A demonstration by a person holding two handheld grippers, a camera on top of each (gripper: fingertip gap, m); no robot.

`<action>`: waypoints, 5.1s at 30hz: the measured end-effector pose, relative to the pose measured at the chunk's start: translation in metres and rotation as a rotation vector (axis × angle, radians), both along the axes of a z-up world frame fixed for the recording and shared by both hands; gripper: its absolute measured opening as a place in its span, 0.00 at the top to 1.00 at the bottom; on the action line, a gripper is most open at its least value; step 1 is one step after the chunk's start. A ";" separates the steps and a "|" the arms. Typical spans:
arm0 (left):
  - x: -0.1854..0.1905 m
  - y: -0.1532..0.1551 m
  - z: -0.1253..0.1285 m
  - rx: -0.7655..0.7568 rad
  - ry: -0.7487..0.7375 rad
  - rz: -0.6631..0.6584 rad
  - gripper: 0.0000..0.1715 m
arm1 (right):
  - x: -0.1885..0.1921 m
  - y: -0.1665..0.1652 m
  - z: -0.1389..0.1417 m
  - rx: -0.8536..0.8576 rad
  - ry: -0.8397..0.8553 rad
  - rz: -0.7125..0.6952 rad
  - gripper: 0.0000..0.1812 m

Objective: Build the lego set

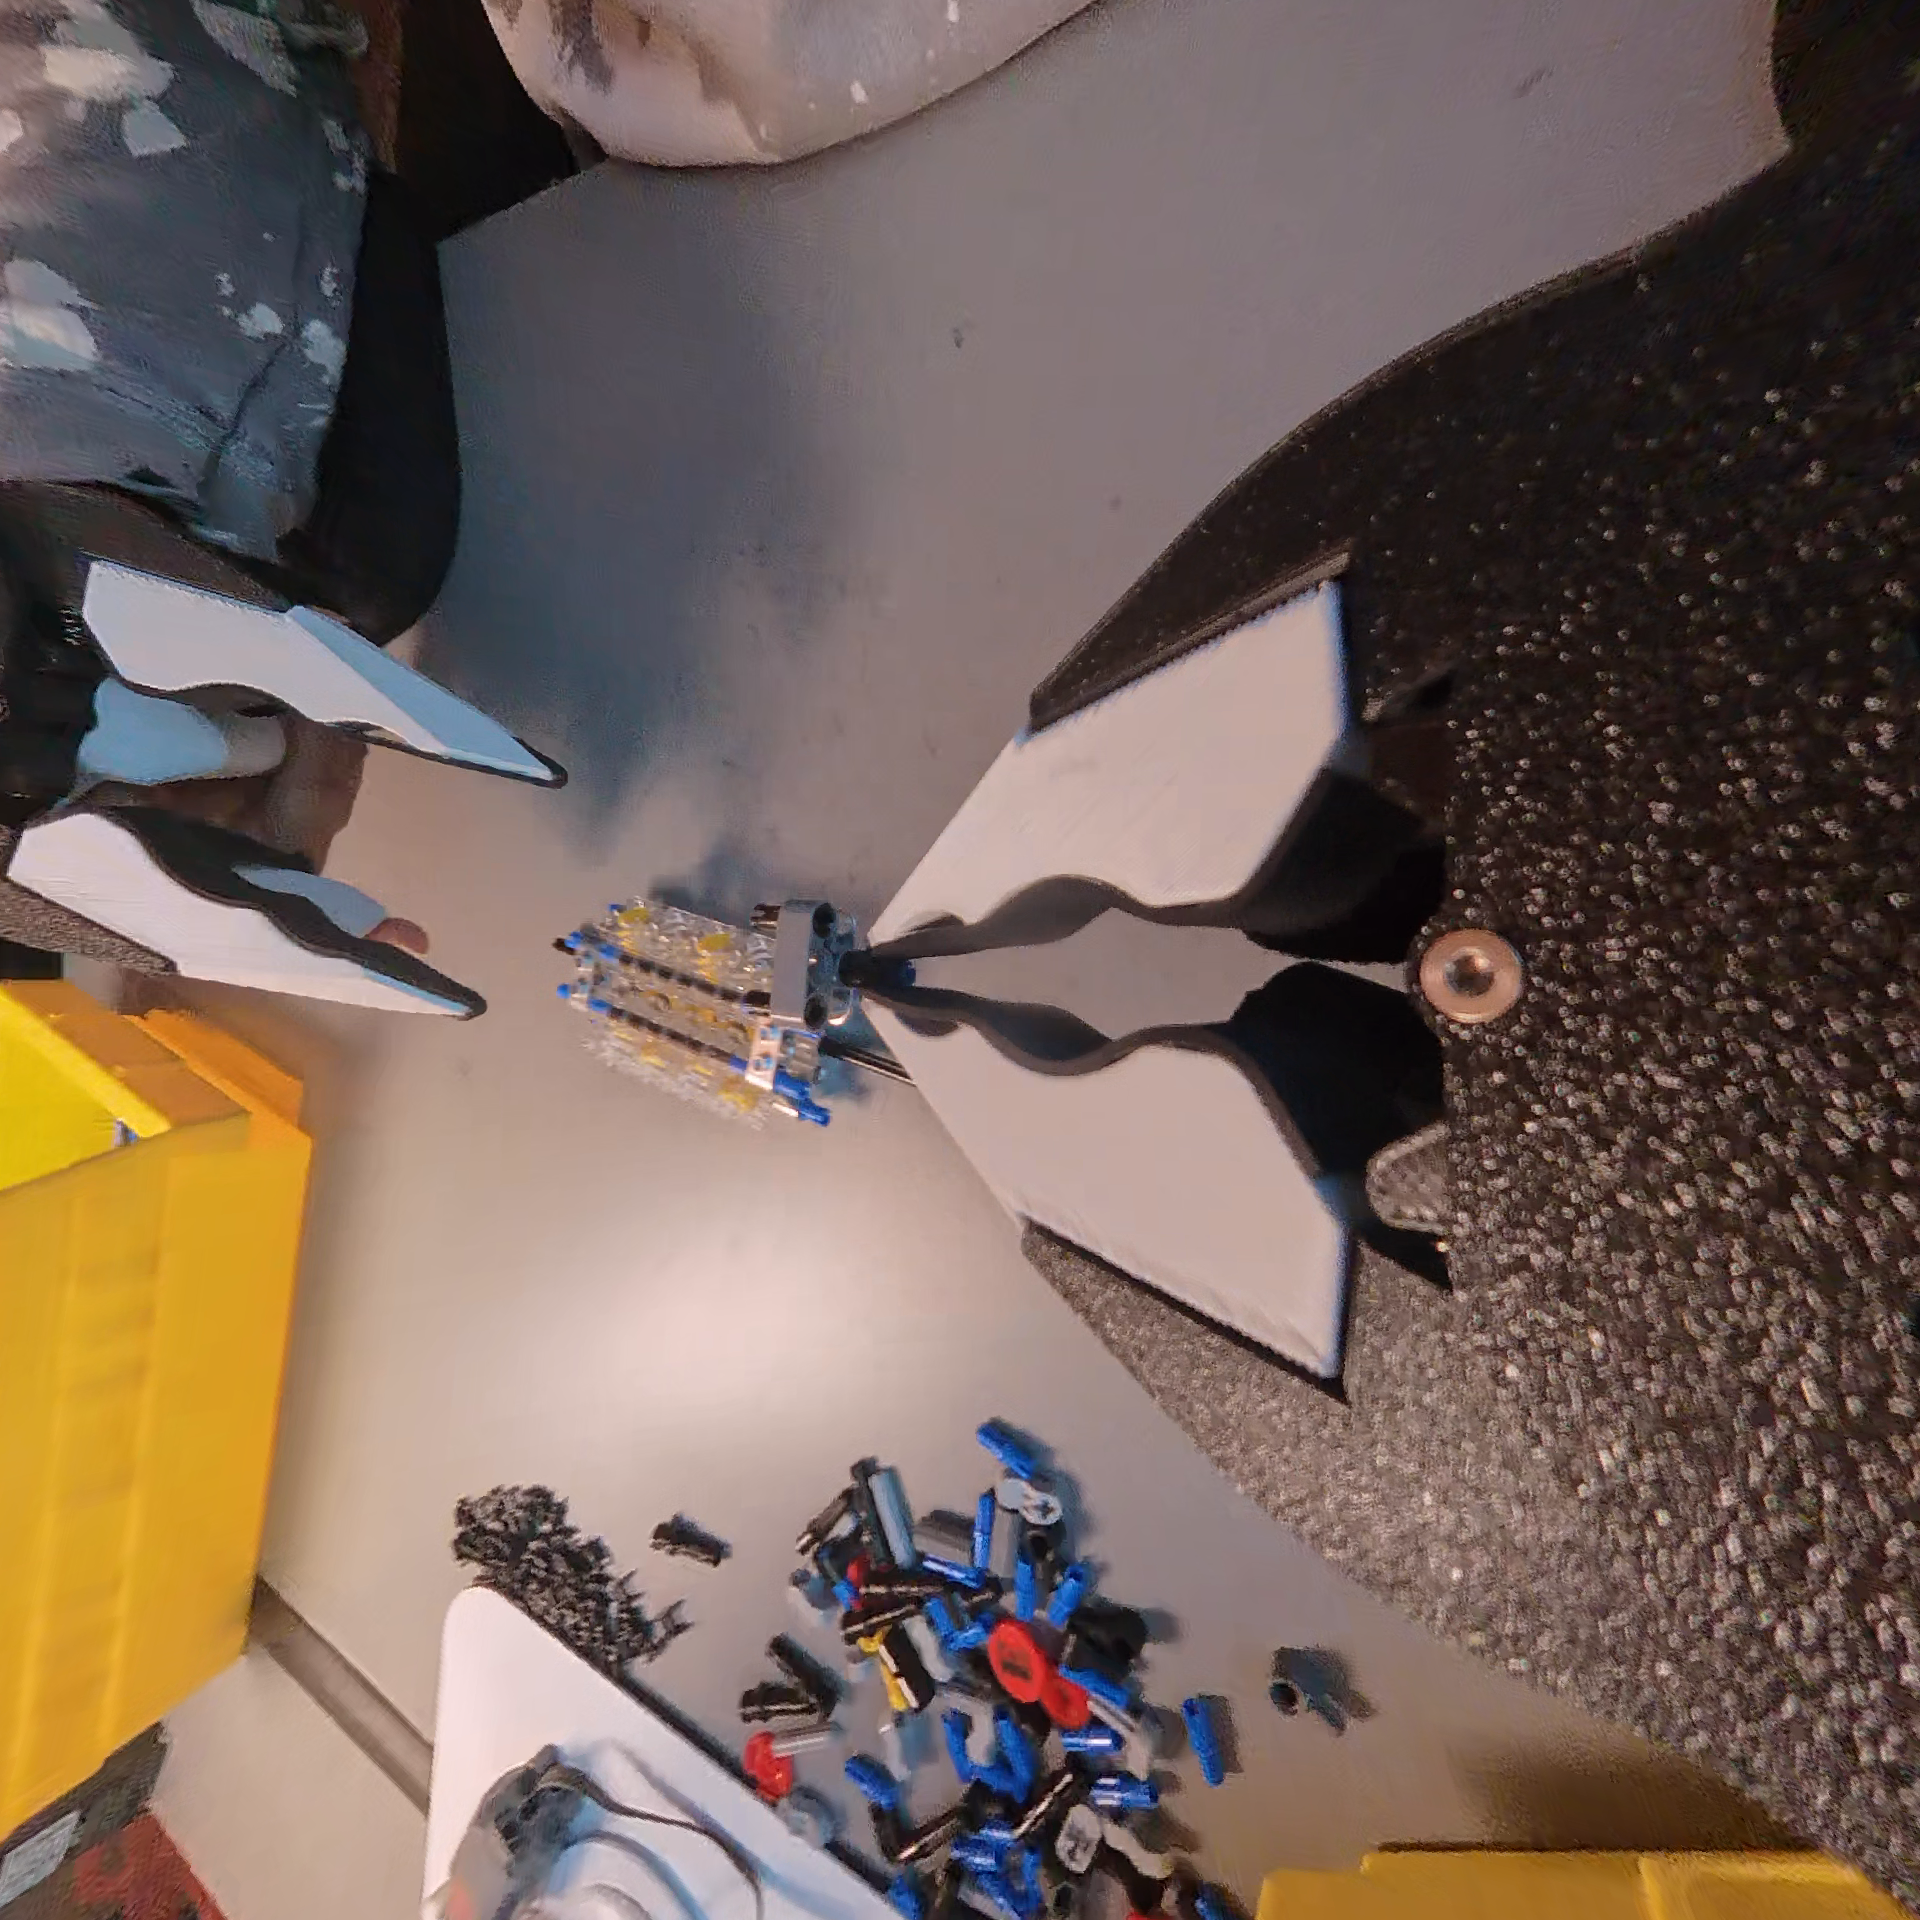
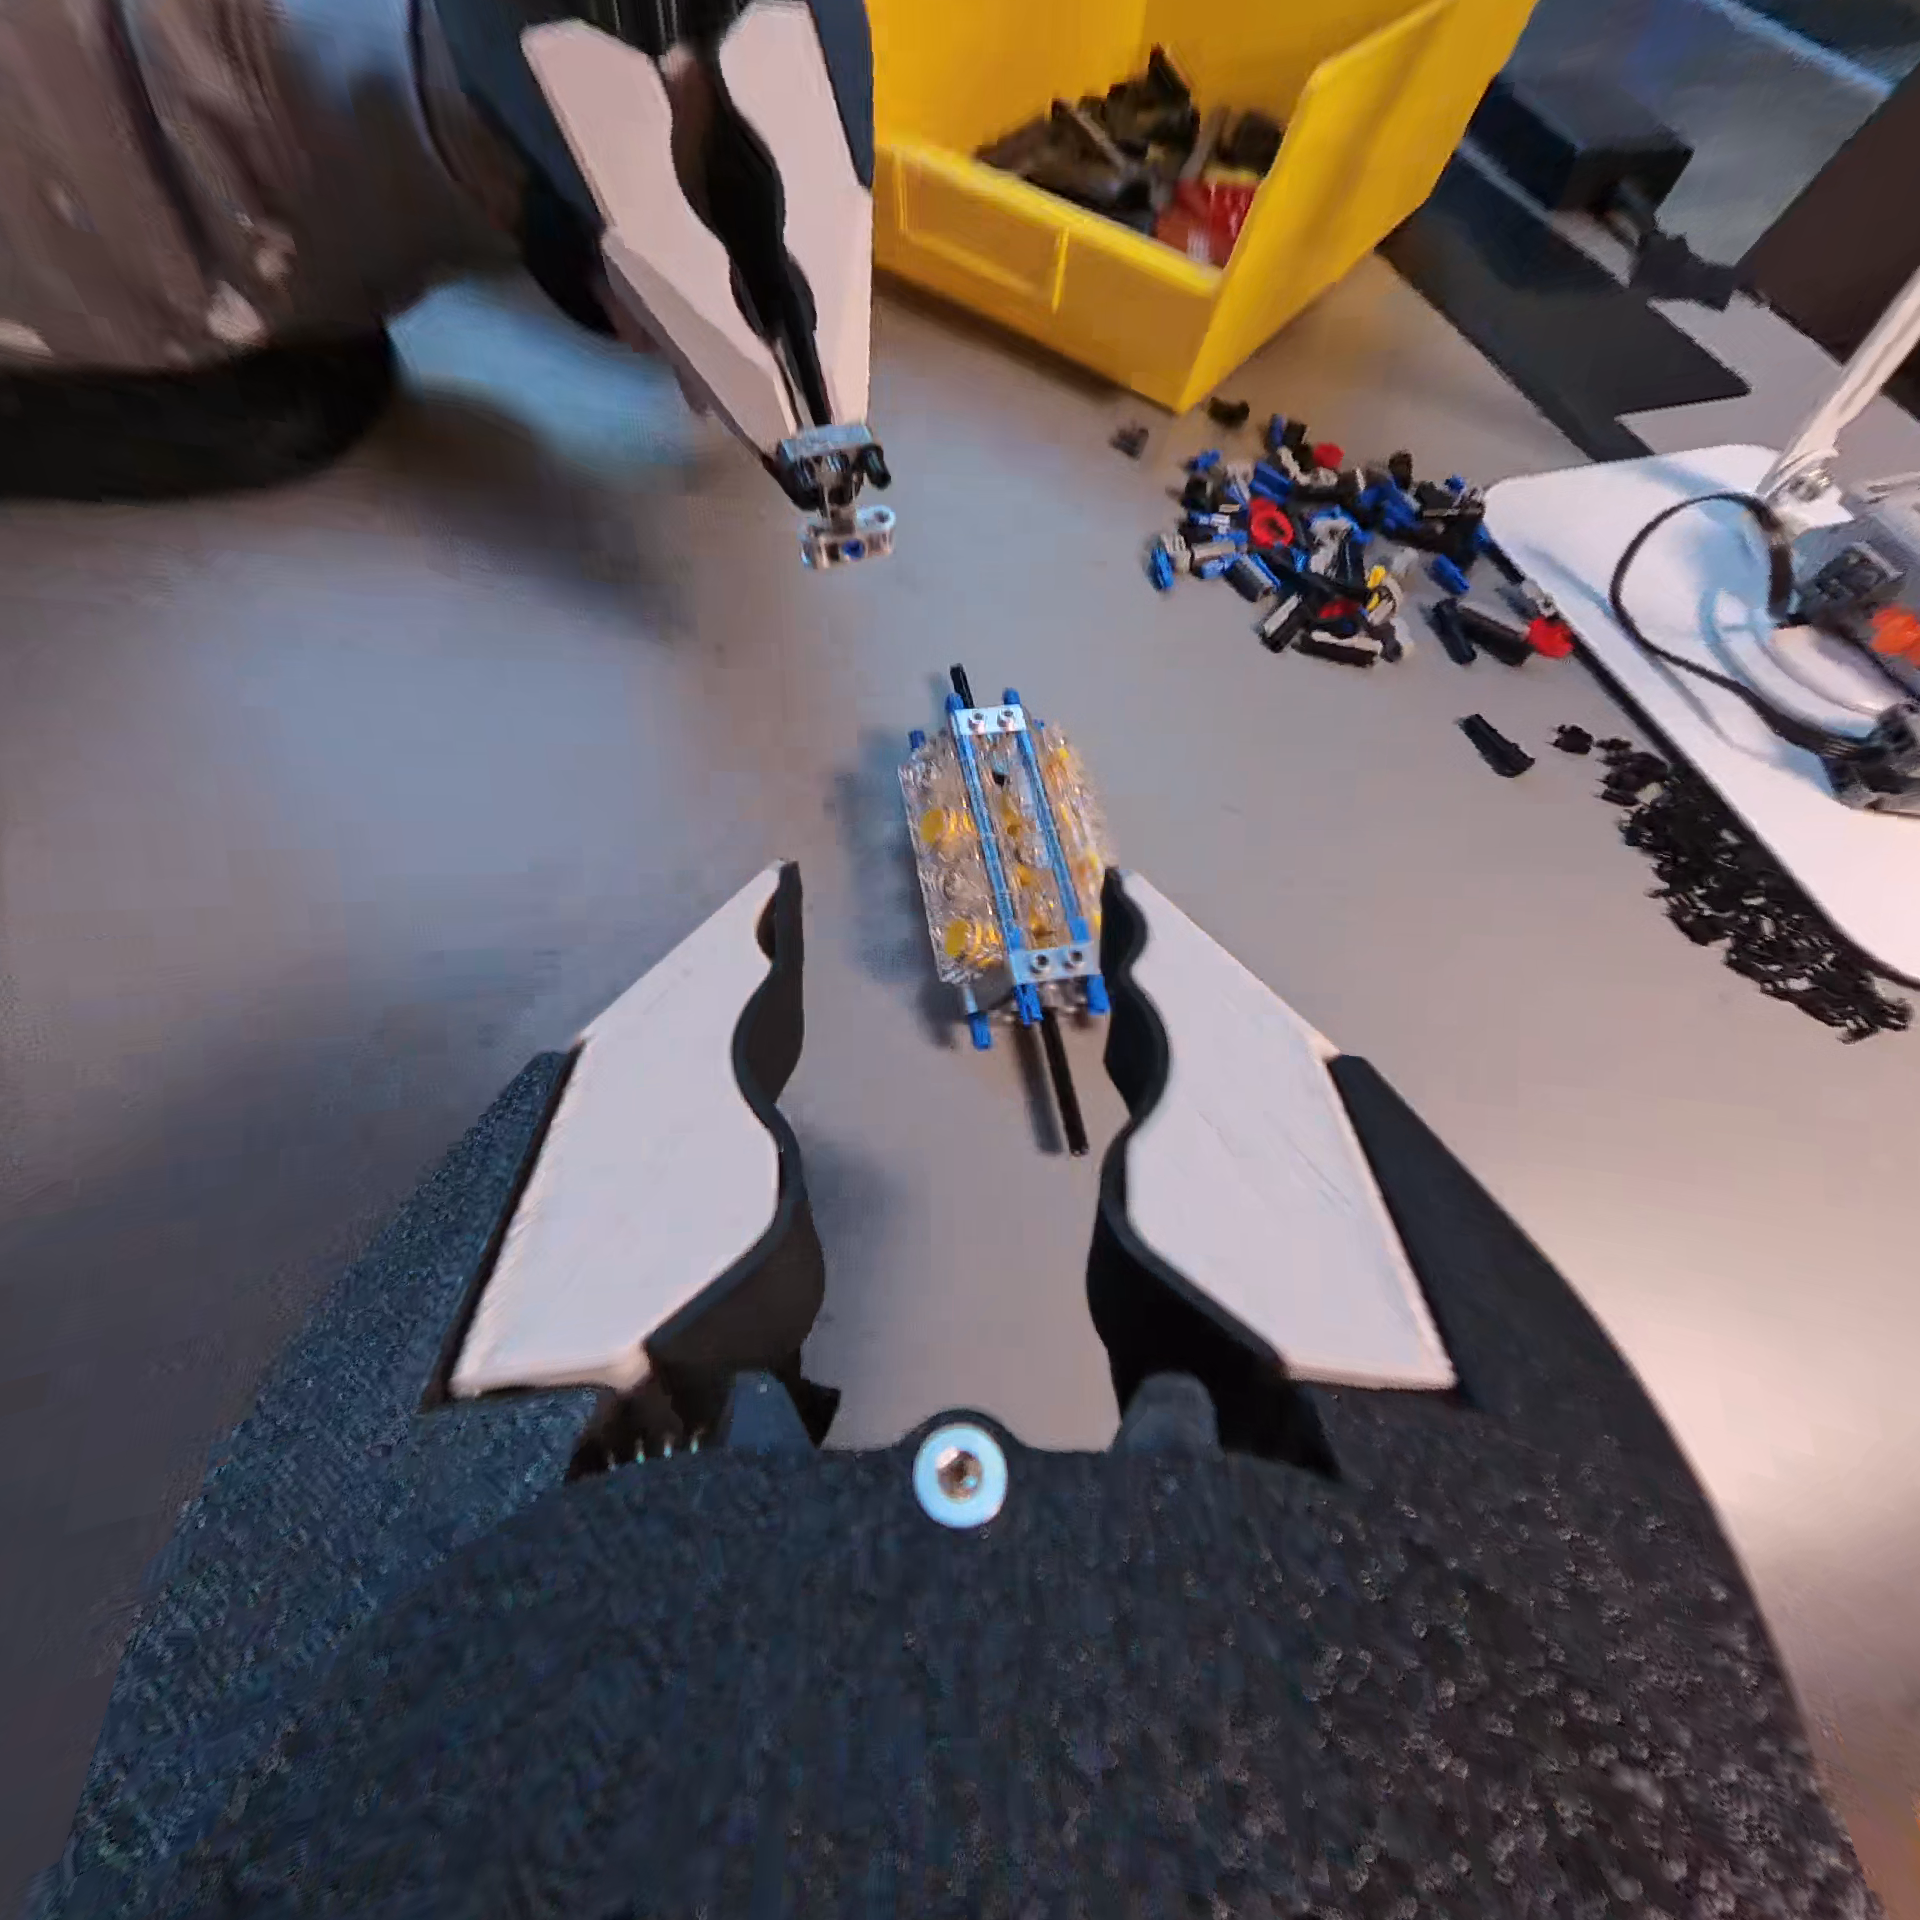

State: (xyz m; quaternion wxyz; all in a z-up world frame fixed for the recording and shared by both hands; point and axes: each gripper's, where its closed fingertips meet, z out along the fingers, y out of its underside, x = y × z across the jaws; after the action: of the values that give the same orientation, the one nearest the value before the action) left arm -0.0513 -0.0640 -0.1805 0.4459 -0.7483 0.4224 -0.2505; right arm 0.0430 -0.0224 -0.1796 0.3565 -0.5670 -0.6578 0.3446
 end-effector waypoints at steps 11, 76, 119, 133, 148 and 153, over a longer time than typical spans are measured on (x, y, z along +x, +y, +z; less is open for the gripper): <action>-0.017 0.006 -0.040 -0.097 0.120 0.049 0.98 | -0.029 0.012 -0.054 0.034 -0.299 0.185 0.69; 0.021 -0.003 -0.047 -0.099 0.129 -0.043 0.98 | -0.027 -0.017 -0.044 0.007 -0.184 0.414 0.70; 0.026 -0.011 -0.047 -0.168 0.191 -0.015 0.96 | -0.039 -0.033 -0.041 0.085 -0.215 0.391 0.71; 0.024 -0.013 -0.042 -0.198 0.153 -0.017 0.98 | -0.043 -0.036 -0.042 0.063 -0.199 0.374 0.71; 0.029 -0.010 -0.041 -0.234 0.179 0.046 1.00 | -0.043 -0.035 -0.043 0.046 -0.226 0.338 0.72; 0.031 -0.008 -0.041 -0.247 0.188 0.061 1.00 | -0.041 -0.033 -0.043 0.052 -0.247 0.331 0.72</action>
State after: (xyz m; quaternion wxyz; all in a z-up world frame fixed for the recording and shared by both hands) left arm -0.0200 -0.0724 -0.2218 0.3163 -0.8302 0.4052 -0.2157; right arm 0.0019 -0.0555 -0.2229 0.2261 -0.4799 -0.7892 0.3093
